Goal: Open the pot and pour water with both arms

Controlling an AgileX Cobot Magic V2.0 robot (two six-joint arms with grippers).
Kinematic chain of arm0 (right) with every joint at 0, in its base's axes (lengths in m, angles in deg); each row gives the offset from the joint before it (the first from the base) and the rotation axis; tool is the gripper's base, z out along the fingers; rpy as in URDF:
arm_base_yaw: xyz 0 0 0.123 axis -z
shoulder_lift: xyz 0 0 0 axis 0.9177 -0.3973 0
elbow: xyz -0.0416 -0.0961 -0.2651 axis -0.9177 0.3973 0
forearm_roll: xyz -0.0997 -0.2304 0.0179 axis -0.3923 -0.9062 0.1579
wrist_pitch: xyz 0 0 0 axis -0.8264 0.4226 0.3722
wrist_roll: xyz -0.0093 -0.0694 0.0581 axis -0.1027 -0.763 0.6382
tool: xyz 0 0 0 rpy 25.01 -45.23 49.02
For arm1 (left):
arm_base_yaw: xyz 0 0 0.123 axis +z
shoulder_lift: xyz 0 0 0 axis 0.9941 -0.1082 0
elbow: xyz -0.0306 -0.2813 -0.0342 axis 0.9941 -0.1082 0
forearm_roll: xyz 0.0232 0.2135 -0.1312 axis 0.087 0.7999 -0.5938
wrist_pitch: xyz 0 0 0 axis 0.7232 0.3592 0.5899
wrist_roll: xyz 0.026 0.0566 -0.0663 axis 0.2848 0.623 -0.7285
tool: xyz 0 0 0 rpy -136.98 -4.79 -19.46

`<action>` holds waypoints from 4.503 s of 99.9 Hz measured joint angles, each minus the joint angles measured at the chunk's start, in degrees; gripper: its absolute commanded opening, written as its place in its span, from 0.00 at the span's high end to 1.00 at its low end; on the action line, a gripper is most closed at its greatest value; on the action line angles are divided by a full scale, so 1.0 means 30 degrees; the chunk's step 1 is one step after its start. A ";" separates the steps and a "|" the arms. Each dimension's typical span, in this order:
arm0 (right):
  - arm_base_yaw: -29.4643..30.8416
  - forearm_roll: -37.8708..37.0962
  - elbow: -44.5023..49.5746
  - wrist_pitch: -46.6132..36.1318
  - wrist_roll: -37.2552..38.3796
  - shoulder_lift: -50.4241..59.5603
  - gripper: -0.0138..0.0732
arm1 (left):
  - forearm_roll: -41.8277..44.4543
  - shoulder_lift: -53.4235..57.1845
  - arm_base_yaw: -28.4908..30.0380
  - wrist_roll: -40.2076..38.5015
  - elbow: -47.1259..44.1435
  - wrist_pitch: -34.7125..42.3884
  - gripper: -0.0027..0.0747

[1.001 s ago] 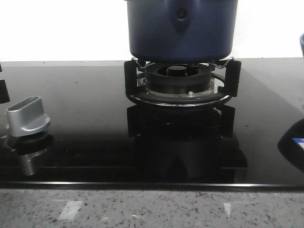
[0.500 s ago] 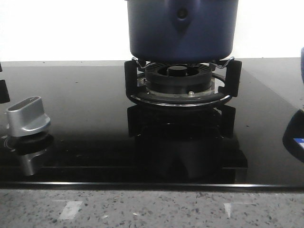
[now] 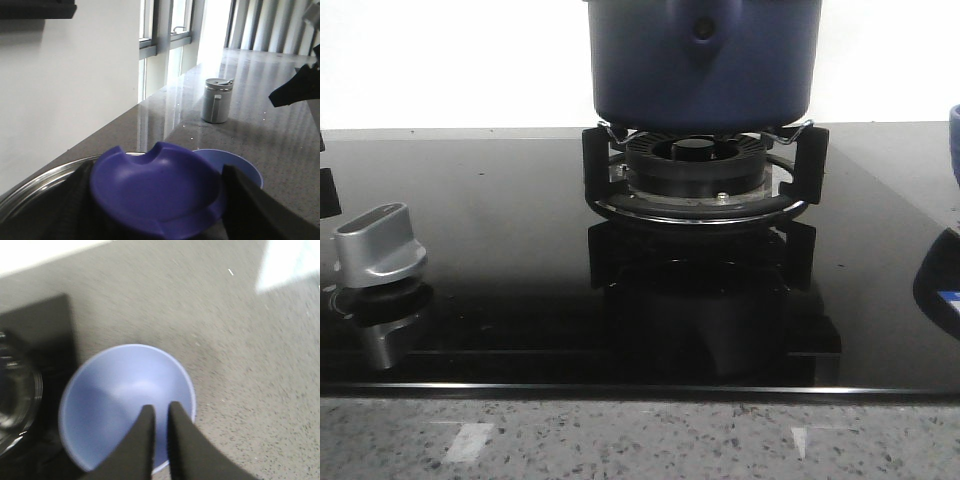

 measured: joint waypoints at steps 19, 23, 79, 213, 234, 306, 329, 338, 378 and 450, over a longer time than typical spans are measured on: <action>-0.0847 0.0079 -0.0044 0.1417 -0.0226 0.2715 0.92 | -0.0235 -0.2390 -0.1268 0.0627 0.2394 0.0076 0.56; -0.0844 0.0079 -0.0044 0.1811 -0.0257 0.3269 0.92 | -0.0283 -0.2894 -0.1352 0.0625 0.2836 0.0076 0.56; -0.0844 -0.0623 0.0112 0.2937 -0.0546 0.6917 0.92 | -0.2587 -0.6953 -0.2021 0.0777 0.4620 -0.0280 0.56; -0.0844 -0.0359 0.0878 0.3180 -0.0546 0.6917 0.92 | -0.2955 -0.7473 -0.2223 0.1478 0.4705 -0.2083 0.56; -0.0844 -0.0351 0.0878 0.3180 -0.0546 0.6917 0.92 | -0.3248 -0.7509 -0.2520 0.2296 0.4705 -0.2046 0.56; -0.0844 -0.0319 0.0878 0.3180 -0.0546 0.6917 0.92 | -0.3561 -0.7548 -0.2913 0.3471 0.4745 -0.2770 0.35; -0.0844 -0.0319 0.0878 0.3180 -0.0546 0.6917 0.92 | -0.4794 -0.7579 -0.2913 0.3547 0.4745 -0.2678 0.30; -0.0844 -0.0319 0.0878 0.3180 -0.0546 0.6917 0.92 | -0.5593 -0.7579 -0.2913 0.3575 0.4745 -0.2293 0.30; -0.1144 -0.0319 0.0878 0.2548 -0.0940 0.6917 0.92 | -0.5672 -0.5248 -0.2035 0.3570 0.4745 -0.2038 0.48; -0.2385 0.1725 0.6645 -0.3626 -0.2327 1.0682 0.92 | 0.0144 1.3157 0.0538 -0.0740 -0.7247 -0.7319 0.98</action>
